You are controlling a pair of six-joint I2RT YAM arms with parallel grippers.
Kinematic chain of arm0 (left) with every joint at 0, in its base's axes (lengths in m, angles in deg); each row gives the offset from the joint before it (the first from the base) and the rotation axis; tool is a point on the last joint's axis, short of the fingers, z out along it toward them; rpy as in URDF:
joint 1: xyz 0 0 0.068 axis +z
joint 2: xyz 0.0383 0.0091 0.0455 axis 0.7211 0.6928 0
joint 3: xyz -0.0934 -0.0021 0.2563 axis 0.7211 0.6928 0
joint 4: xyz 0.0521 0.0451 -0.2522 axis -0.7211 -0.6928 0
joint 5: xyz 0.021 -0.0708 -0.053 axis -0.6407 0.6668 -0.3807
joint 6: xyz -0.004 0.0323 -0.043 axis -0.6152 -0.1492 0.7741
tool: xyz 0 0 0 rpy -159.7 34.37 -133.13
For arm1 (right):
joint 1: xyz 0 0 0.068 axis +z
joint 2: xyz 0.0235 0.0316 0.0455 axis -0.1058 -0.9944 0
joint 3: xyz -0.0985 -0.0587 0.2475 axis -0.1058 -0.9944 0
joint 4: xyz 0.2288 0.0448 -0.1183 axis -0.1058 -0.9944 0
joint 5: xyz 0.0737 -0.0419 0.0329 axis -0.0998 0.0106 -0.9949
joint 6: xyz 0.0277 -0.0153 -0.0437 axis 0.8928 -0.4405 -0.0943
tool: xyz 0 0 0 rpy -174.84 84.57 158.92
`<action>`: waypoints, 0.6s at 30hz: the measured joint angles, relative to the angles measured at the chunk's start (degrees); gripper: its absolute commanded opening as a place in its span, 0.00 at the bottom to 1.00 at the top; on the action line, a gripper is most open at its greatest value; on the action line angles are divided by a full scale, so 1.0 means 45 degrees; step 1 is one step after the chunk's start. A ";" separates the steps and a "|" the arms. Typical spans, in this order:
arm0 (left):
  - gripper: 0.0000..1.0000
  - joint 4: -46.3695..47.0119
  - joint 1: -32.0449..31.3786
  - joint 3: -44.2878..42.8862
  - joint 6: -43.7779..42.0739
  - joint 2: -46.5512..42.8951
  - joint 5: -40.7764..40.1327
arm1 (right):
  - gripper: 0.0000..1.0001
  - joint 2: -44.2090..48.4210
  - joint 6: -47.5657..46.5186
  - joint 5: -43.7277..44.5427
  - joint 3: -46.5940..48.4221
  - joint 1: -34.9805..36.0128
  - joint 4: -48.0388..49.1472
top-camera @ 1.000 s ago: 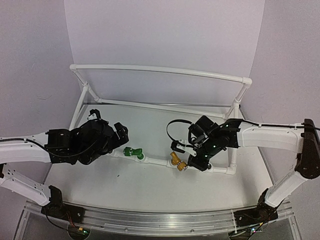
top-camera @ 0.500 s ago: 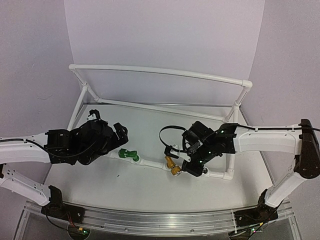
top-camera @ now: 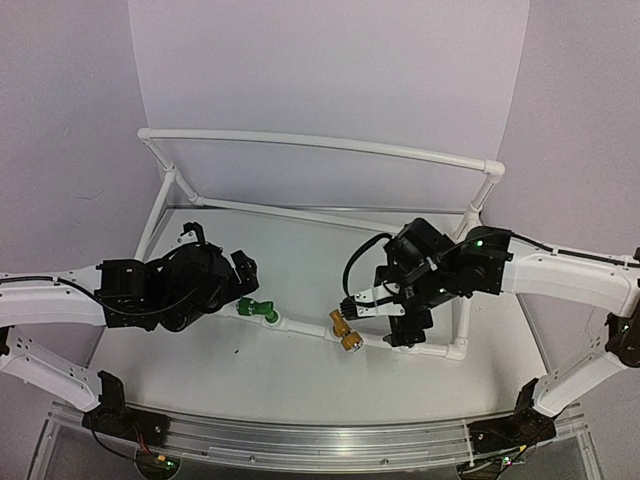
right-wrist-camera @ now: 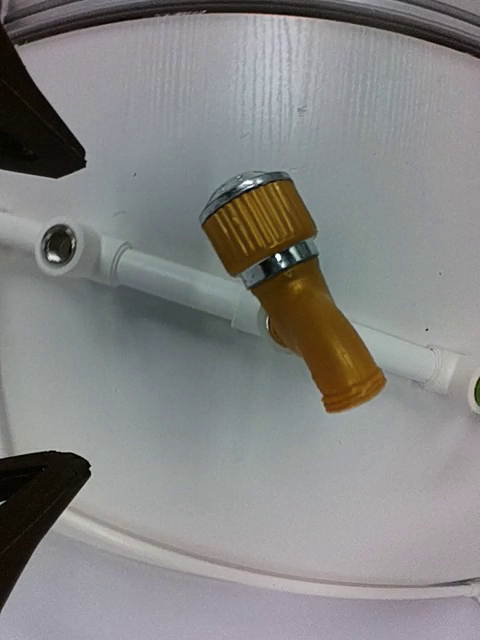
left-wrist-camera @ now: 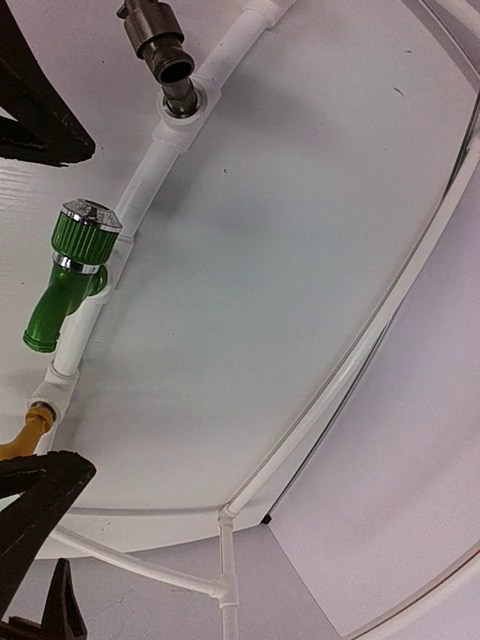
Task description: Install the water faucets
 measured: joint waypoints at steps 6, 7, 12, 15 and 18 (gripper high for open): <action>1.00 0.0009 0.0000 -0.0005 -0.0007 -0.0096 0.0021 | 0.98 -0.0446 -0.5103 -0.0317 0.2559 0.0047 -0.0981; 1.00 0.0022 0.0000 -0.0005 -0.0020 -0.0152 0.0024 | 0.98 -0.0657 -0.5817 -0.0358 0.2971 0.0089 -0.0989; 1.00 0.0188 0.0000 -0.0005 -0.0188 -0.0458 0.0103 | 0.98 -0.1682 -0.8463 -0.0237 0.3674 0.0784 -0.0981; 1.00 0.0267 0.0000 -0.0005 -0.0355 -0.0474 0.0258 | 0.98 -0.2244 -0.9435 0.0035 0.3685 0.1329 -0.1028; 1.00 0.0254 0.0000 -0.0005 -0.0458 -0.0433 0.0487 | 0.98 -0.2514 -1.0326 0.0353 0.3530 0.1671 -0.0950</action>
